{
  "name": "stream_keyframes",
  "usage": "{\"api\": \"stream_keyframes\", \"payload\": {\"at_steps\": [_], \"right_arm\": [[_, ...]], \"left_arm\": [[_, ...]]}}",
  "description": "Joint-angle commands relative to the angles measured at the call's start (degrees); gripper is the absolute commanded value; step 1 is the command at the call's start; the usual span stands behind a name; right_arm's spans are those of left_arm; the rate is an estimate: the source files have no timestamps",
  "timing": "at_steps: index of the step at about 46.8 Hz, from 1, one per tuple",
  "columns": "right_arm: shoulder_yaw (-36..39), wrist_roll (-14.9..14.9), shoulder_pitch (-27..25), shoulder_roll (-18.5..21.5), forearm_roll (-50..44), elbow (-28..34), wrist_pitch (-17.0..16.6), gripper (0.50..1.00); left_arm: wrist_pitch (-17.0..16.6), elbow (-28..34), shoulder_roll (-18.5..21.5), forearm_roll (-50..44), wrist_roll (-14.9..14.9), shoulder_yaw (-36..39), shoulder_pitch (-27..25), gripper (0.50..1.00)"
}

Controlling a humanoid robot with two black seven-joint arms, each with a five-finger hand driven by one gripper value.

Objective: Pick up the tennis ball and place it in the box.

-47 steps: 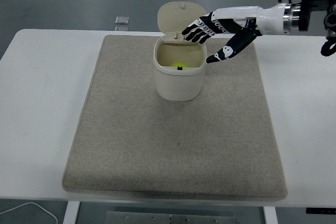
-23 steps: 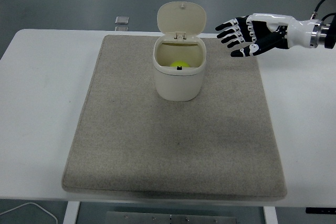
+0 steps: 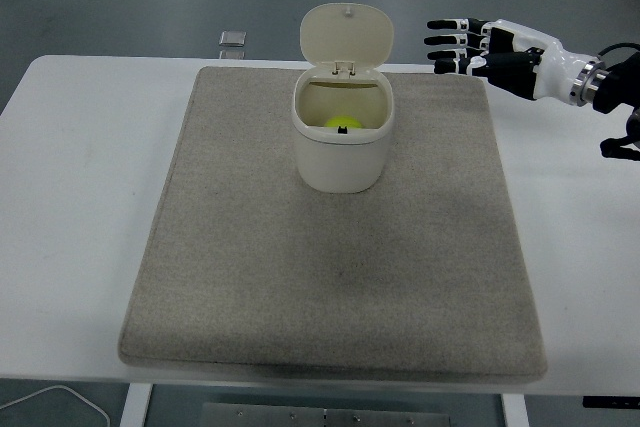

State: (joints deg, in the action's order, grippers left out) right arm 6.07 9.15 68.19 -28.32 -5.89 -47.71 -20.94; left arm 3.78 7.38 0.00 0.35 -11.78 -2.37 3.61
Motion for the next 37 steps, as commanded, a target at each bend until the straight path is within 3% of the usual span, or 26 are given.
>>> {"api": "stream_keyframes", "payload": {"at_steps": [1,16,26,29,37], "right_arm": [[0.1,0.0,-0.7,0.6,3.9,0.0,2.7,0.856],[0.2,0.2,-3.4,2.9,14.6,0.1,10.5,0.856],[0.2,0.8,-4.8,3.4,19.0,0.1,10.7,0.86],[0.2,0.9,-4.9,3.3,19.0,0.1,10.7,0.931],[0.2,1.0,-4.9,3.4,17.9,0.5,10.6,0.932]], "left_arm": [[0.0,0.0,0.0,0.0,0.0,0.0,0.0,0.992],[0.0,0.0,0.0,0.0,0.0,0.0,0.0,0.992],[0.0,0.0,0.0,0.0,0.0,0.0,0.0,0.992],[0.0,0.0,0.0,0.0,0.0,0.0,-0.1,0.992],[0.0,0.0,0.0,0.0,0.0,0.0,0.0,0.992]]}}
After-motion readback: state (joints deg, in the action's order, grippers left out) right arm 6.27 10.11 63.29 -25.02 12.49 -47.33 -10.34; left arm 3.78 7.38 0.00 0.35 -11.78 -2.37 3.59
